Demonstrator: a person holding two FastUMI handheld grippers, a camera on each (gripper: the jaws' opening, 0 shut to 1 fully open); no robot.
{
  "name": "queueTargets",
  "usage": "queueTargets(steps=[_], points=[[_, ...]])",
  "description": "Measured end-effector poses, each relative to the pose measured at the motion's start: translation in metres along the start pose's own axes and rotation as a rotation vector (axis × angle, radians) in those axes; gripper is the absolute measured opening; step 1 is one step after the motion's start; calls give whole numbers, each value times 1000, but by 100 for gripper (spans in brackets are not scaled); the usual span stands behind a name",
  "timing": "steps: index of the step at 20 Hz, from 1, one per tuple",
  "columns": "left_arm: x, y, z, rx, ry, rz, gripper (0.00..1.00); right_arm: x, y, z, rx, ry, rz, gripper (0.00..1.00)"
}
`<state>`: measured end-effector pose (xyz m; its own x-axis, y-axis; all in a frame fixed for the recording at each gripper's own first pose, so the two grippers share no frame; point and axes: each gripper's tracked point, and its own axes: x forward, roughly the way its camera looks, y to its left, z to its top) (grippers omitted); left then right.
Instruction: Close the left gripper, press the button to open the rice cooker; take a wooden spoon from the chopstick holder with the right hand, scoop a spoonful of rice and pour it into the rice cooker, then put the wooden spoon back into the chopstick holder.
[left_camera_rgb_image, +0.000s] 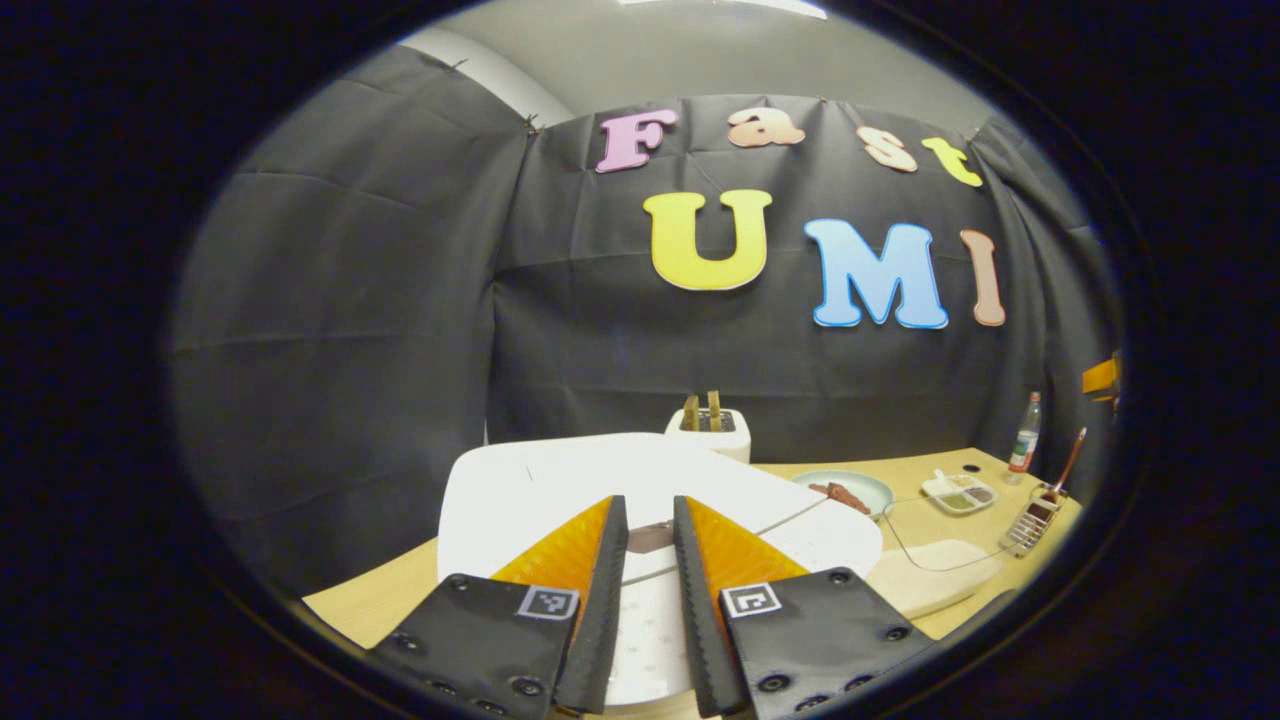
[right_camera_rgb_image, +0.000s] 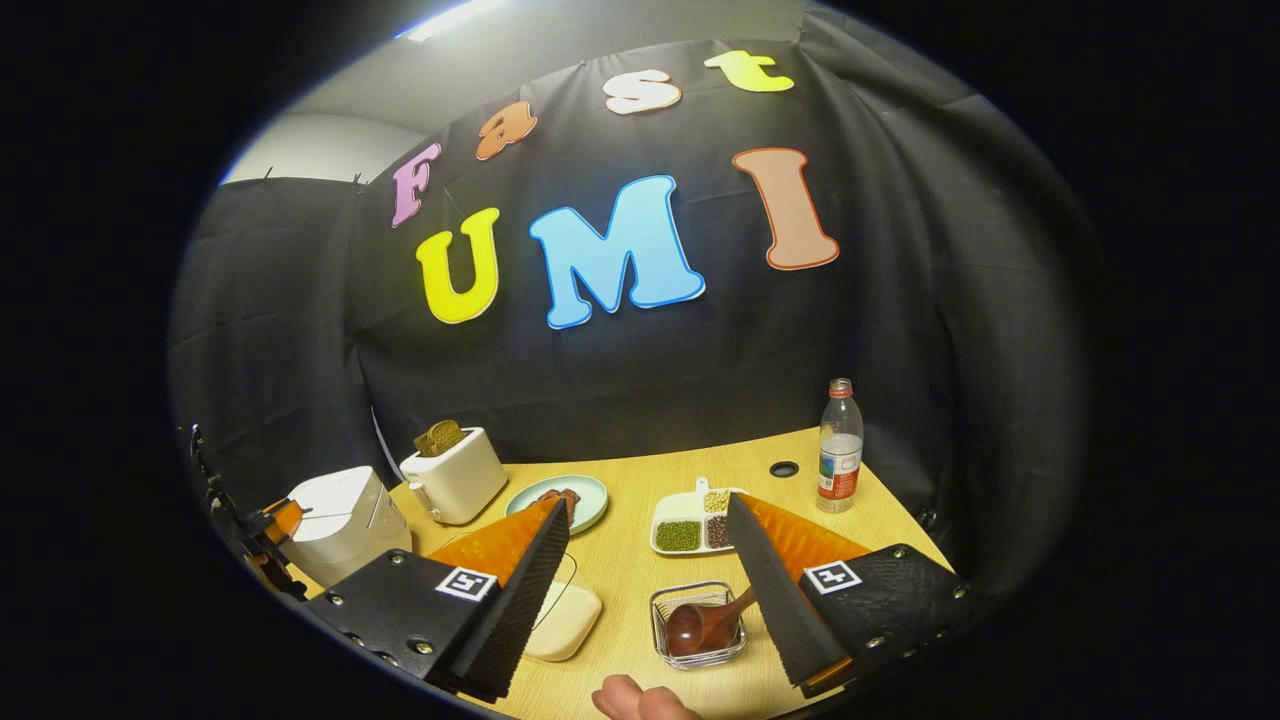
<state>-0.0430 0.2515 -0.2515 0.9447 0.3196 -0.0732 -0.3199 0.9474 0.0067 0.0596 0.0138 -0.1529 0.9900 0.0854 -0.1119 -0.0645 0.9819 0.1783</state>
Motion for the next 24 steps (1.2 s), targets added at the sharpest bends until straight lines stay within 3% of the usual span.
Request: queueTargets(steps=[1,3,4,5,9,10,13,15,16,17,23,24], points=[[-1,0,-2,-3,12,-9,45,0,1,0,3,1,3,96],[-3,-4,-3,-21,28,-38,43,1,5,-4,10,8,15,96],[-8,0,4,-8,19,-32,37,1,7,-5,11,11,22,96],[-7,0,-2,8,16,-49,21,2,10,-6,12,12,28,96],[-16,-3,2,9,-10,-87,19,2,16,-5,-1,13,41,96],[-18,-7,7,-12,-28,-99,34,1,16,-4,-7,6,42,96],[-24,9,19,16,-59,-29,72,4,20,4,-25,-11,41,96],[-34,7,46,1,-110,-23,78,5,22,12,-41,-30,42,96],[-39,2,58,-13,-129,-35,85,6,22,16,-52,-39,38,96],[-42,-5,71,-26,-138,-51,100,8,23,22,-62,-48,34,96],[-42,-43,161,-87,-216,-103,96,19,35,68,-102,-89,31,96],[-42,-50,176,-83,-234,-109,99,19,38,76,-114,-94,30,96]])
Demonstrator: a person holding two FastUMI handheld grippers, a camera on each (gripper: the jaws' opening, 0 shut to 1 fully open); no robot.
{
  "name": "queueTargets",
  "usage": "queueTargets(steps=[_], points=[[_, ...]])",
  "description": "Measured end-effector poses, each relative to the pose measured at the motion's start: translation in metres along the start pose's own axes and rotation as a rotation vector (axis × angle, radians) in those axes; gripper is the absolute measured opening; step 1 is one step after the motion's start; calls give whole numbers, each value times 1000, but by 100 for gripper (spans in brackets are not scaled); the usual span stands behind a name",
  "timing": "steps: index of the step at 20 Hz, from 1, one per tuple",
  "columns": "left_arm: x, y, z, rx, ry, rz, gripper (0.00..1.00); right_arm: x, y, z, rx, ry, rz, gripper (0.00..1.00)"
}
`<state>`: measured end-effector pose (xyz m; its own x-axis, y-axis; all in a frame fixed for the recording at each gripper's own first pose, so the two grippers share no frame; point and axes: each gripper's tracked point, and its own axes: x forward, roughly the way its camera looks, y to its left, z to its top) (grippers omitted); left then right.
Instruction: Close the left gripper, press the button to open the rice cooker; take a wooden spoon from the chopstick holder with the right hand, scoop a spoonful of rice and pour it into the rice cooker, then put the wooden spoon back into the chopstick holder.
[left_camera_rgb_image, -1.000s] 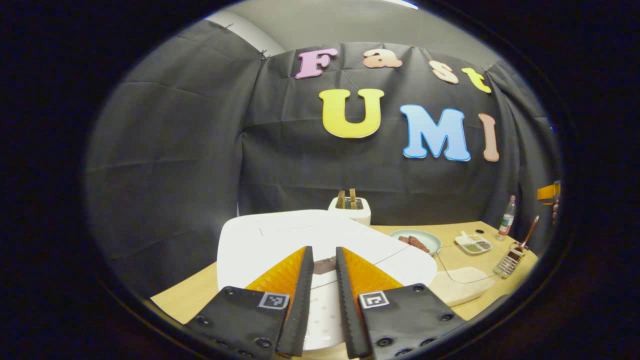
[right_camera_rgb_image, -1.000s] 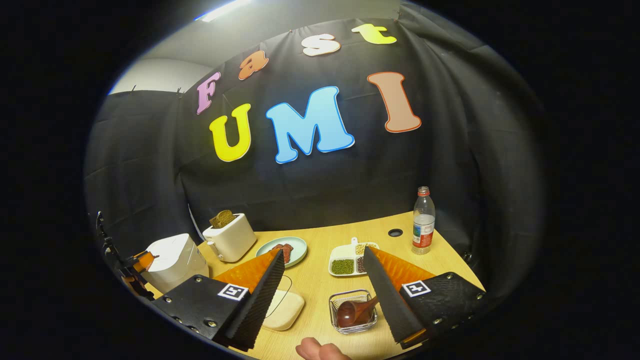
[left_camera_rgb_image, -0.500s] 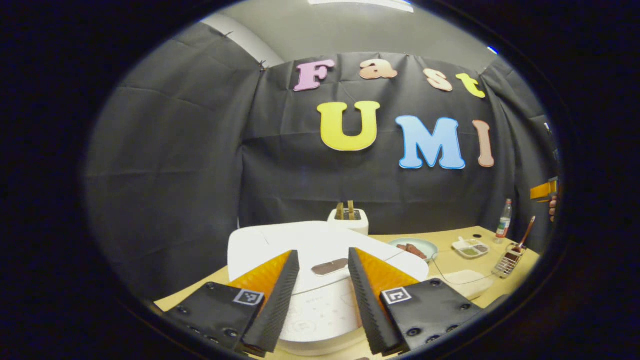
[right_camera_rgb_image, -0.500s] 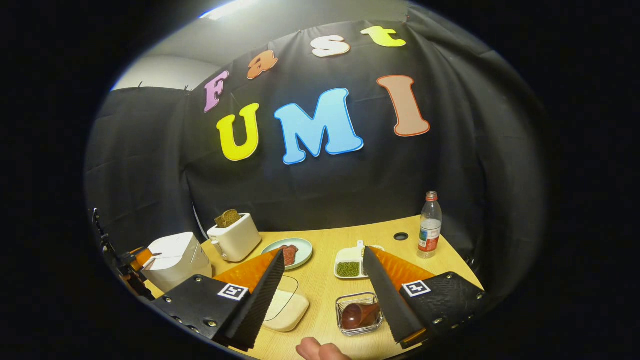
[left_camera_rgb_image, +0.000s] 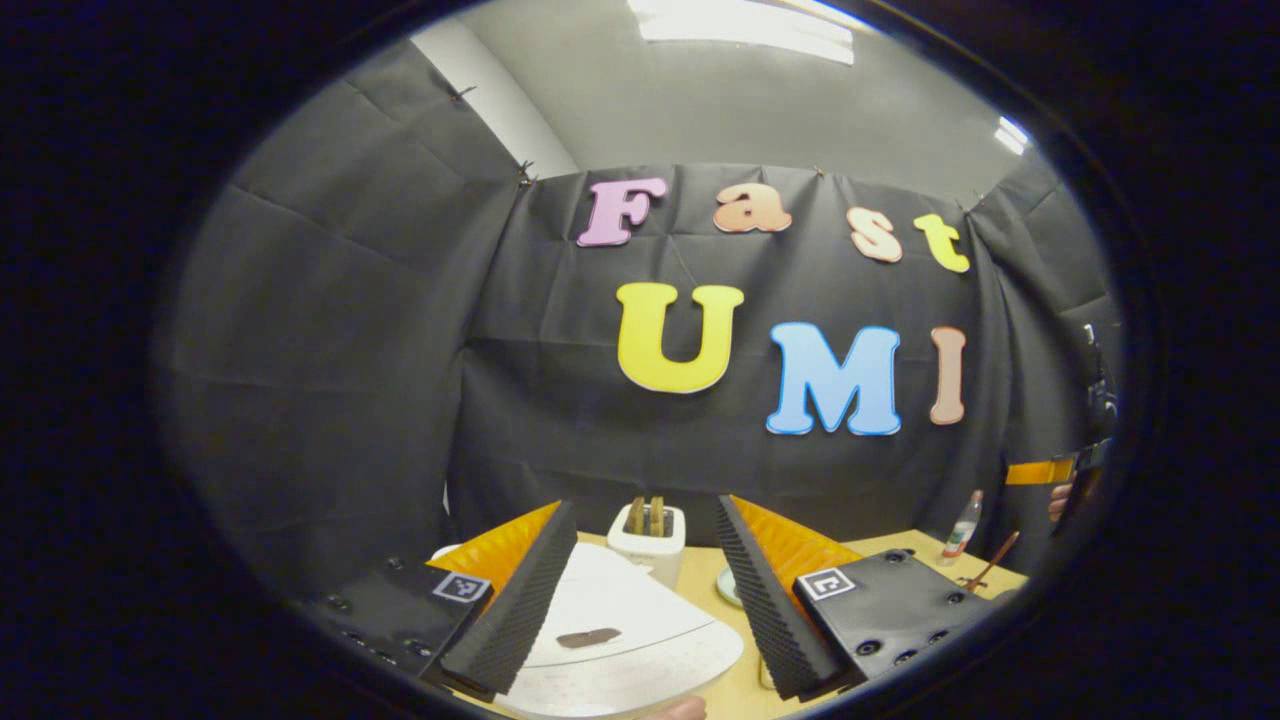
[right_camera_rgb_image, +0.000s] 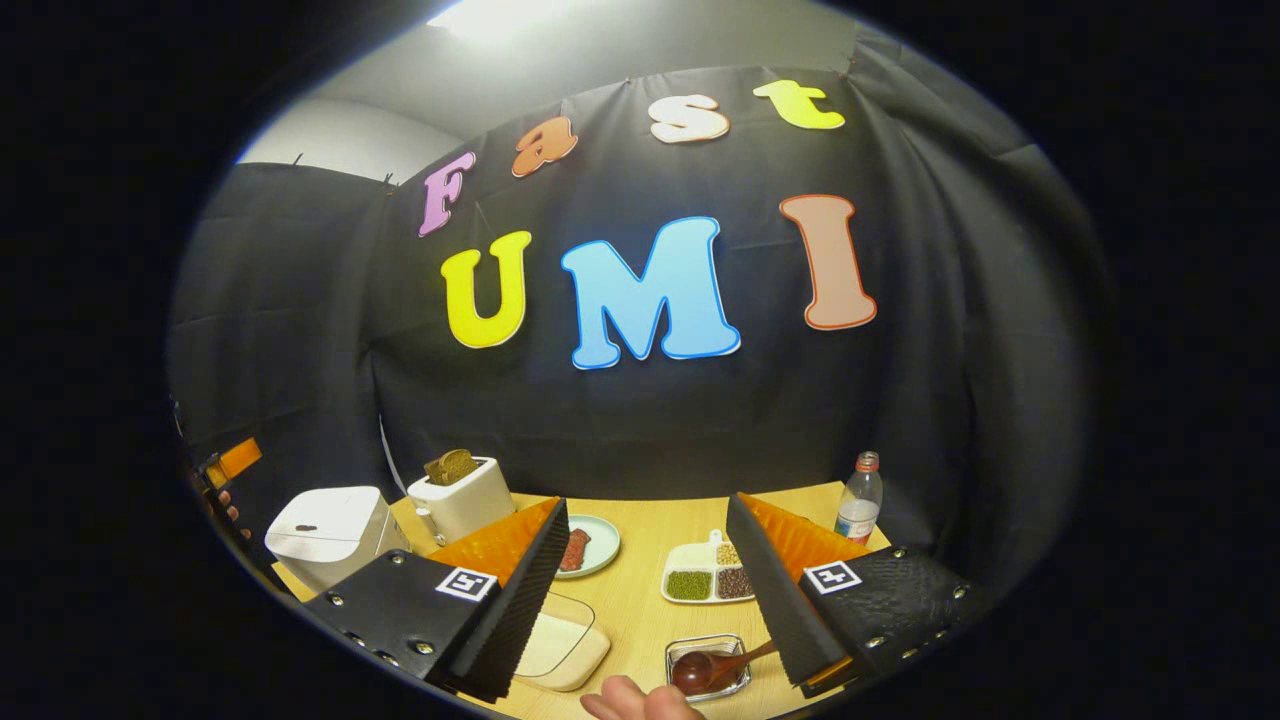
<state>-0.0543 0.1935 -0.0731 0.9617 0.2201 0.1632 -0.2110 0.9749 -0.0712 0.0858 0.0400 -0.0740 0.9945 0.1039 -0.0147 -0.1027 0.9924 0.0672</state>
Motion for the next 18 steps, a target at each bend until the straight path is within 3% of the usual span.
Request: queueTargets(steps=[3,4,9,18], points=[[15,-27,32,27,-32,-10,98,5,9,22,-29,-13,2,96],[20,-36,40,32,-40,-16,94,5,12,24,-31,-8,4,96],[30,-76,58,1,-34,-61,98,-1,18,36,-15,0,15,96],[25,-93,61,-3,-24,-71,98,-7,20,42,-51,7,22,96]])
